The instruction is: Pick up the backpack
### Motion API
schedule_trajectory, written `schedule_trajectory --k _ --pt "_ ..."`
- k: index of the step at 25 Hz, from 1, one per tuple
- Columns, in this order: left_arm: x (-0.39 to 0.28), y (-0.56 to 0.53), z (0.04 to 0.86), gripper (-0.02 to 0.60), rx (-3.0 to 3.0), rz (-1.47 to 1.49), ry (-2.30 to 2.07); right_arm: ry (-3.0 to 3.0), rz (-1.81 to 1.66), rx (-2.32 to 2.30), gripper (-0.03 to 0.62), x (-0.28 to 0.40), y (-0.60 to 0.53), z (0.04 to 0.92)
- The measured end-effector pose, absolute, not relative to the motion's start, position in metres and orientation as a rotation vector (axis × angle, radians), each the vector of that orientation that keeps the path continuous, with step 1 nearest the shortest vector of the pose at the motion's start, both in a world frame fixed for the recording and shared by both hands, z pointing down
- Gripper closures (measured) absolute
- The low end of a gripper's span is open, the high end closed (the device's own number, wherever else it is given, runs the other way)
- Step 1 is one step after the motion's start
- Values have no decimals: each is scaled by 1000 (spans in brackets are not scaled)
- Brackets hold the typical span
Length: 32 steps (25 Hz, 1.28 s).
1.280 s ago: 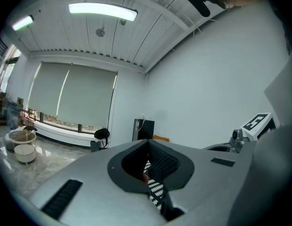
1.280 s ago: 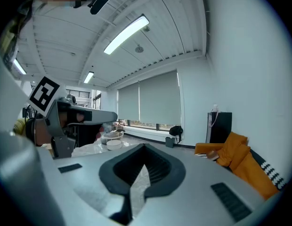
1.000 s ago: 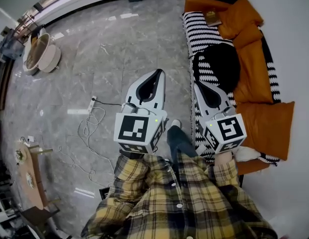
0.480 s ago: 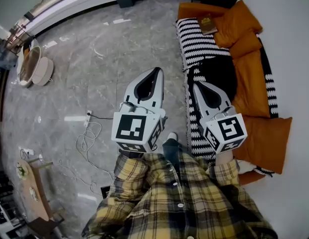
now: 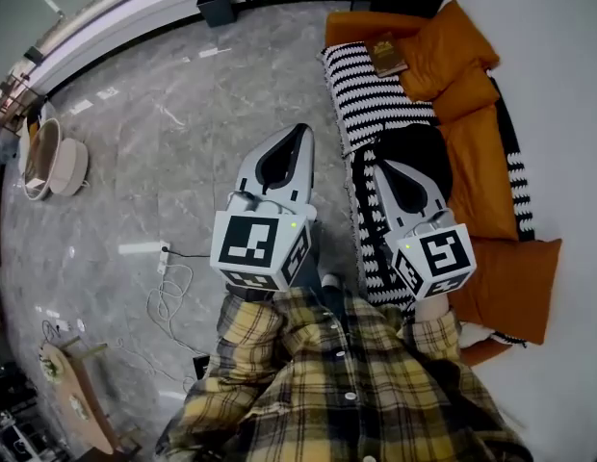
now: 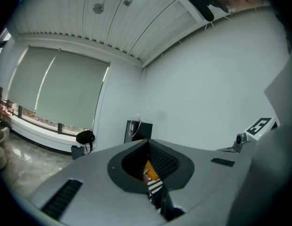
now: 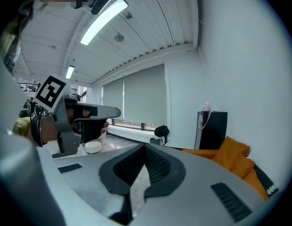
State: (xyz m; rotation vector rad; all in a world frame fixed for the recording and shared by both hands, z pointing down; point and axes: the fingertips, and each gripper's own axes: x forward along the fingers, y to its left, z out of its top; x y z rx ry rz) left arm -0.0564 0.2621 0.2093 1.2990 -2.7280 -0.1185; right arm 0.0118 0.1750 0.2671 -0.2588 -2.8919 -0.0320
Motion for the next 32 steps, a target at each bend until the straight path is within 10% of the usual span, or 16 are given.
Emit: schedule_trajectory --k 16,32 --pt "-241 39 186 563 1985 24 -2270 -2844 63 349 579 -166 29 261" --pt "-174 -101 220 563 2457 92 -1646 -2575 186 1131 579 -78 -73 280"
